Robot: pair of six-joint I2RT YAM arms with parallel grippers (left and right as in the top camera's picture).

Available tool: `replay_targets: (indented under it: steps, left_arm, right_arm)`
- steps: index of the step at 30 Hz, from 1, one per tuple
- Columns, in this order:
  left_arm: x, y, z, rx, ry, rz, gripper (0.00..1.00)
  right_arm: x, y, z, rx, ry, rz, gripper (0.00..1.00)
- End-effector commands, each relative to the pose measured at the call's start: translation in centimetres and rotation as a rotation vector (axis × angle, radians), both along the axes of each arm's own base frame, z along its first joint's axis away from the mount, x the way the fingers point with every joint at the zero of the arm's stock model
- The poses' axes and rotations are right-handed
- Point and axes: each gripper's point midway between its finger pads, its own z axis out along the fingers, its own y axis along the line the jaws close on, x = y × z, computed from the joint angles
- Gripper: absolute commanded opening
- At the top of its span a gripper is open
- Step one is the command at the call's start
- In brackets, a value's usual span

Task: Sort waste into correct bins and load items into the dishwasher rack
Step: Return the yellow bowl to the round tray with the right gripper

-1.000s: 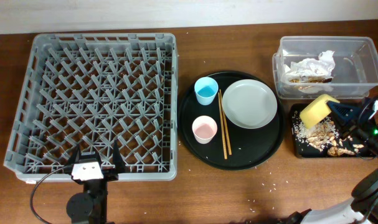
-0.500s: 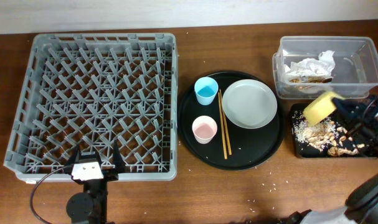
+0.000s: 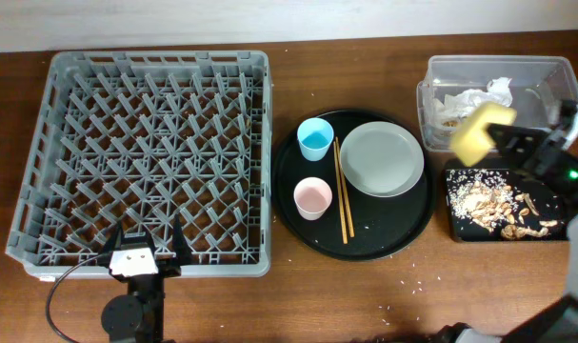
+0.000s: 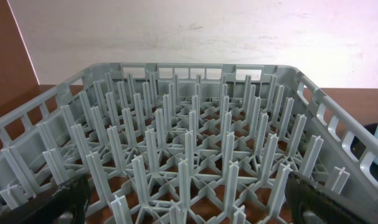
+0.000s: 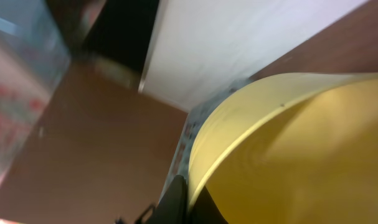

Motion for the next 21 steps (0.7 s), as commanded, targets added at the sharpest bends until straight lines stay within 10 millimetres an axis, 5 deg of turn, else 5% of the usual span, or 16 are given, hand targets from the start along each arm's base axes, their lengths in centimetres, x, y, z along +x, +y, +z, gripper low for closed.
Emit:
replay_targets:
  steps: [1,3,8,17,21]
  left_arm:
    - [0.0,0.1,-0.1,0.019,0.002,0.004,0.99]
    - [0.0,0.1,-0.1,0.019,0.002,0.004,0.99]
    - [0.0,0.1,-0.1,0.019,0.002,0.004,0.99]
    - [0.0,0.1,-0.1,0.019,0.002,0.004,0.99]
    - [0.0,0.1,-0.1,0.019,0.002,0.004,0.99]
  right_arm:
    - [0.4,6.1,-0.3,-0.054,0.051,0.103,0.04]
    - [1.2,9.5,-3.7,-0.18,0.174,0.089,0.04]
    - [0.3,11.2,-11.7,-0.584,0.442,-0.024,0.04]
    - [-4.9,14.9,-17.4,-0.98,0.626,0.056,0.04]
    - [-5.7,16.4,-19.5,-1.041,0.697,0.06,0.04]
